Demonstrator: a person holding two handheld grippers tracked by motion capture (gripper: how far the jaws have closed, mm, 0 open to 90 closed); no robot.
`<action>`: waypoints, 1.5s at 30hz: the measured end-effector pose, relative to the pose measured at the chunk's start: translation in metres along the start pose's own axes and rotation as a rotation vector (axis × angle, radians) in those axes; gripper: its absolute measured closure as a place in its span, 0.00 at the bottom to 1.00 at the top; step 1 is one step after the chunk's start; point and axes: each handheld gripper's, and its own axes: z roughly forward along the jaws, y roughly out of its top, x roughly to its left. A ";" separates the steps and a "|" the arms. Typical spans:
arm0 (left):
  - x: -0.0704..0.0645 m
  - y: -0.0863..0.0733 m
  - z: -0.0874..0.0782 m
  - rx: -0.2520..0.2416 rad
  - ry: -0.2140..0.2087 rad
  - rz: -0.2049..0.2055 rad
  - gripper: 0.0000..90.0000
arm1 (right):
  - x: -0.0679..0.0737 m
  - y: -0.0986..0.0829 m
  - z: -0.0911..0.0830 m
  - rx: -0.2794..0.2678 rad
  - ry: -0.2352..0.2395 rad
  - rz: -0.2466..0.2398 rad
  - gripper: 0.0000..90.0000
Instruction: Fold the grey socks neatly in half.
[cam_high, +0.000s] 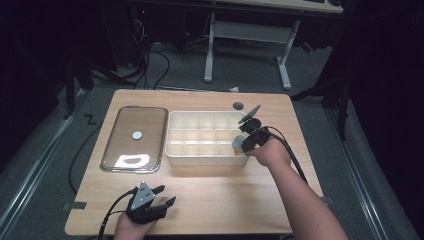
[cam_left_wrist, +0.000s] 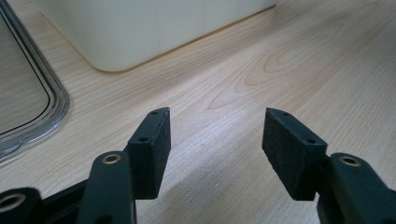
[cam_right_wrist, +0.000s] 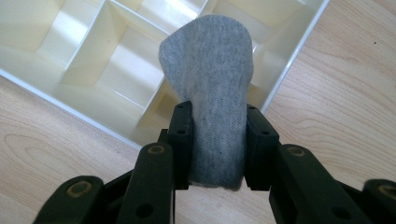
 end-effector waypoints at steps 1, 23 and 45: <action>0.000 0.000 0.000 0.001 0.000 0.000 0.48 | -0.001 0.001 0.000 0.001 -0.001 -0.018 0.78; 0.000 -0.001 0.001 0.009 -0.004 0.007 0.47 | 0.004 0.013 0.024 0.113 0.008 -0.031 0.79; 0.000 -0.001 0.002 0.014 -0.009 0.010 0.47 | 0.006 0.011 0.039 0.134 0.007 -0.065 0.79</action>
